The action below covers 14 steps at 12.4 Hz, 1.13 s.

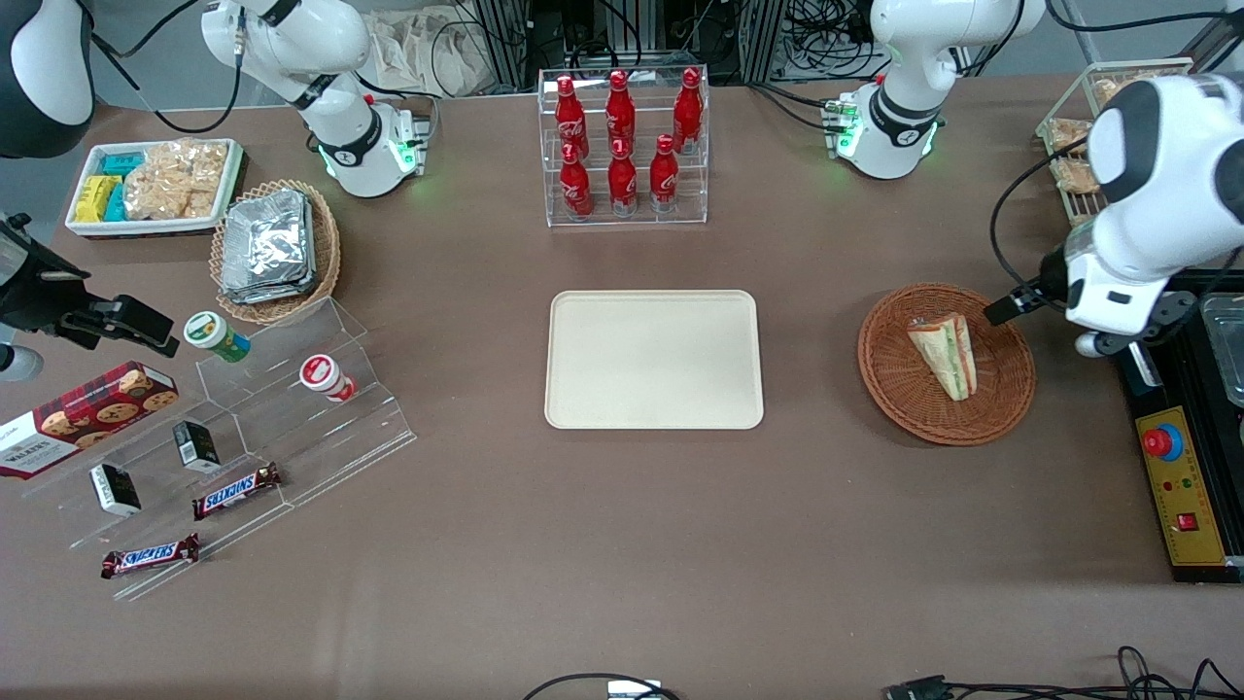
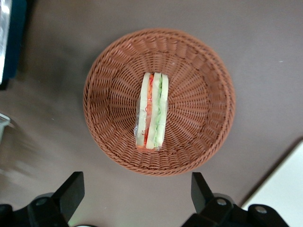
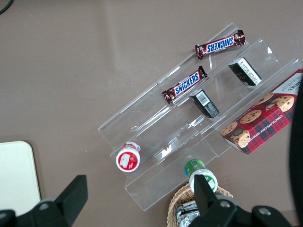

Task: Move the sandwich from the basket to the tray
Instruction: 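Lower the open left gripper over the wrapped sandwich in the basket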

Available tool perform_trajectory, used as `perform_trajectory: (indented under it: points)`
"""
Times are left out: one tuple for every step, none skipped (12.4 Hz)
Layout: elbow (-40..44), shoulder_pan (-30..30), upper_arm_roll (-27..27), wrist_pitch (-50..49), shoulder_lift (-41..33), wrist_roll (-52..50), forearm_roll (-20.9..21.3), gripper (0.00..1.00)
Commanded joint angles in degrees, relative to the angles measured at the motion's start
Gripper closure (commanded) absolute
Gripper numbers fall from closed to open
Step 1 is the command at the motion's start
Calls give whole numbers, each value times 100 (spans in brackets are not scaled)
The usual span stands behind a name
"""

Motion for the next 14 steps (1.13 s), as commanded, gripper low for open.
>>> perform_trajectory:
  points:
    - [-966,-45,37,867,-391,-233,-31,0]
    - [-1290,-45,64,1331,-365,-242,-31,0]
    - [-1589,-45,55,1867,-277,-268,-31,0]
    - [-1801,-45,55,2403,-85,-303,-31,0]
    - [-1917,-45,64,2869,213,-321,-31,0]
    - [-2022,-45,64,3353,511,-321,-31,0]
    - [-2119,-45,64,3836,802,-321,-31,0]
    - [-2146,-45,64,4058,1039,-312,-31,0]
    - [-2137,-45,64,4104,1181,-312,-31,0]
    - [-2129,-54,64,4148,1217,-312,-31,1]
    - [-2120,-54,64,4149,1235,-312,-31,2]
    - [-2111,-54,64,4149,1270,-303,-22,17]
    - [-2111,-54,64,4149,1270,-303,4,71]
    - [-2111,-54,64,4149,1253,-286,5,93]
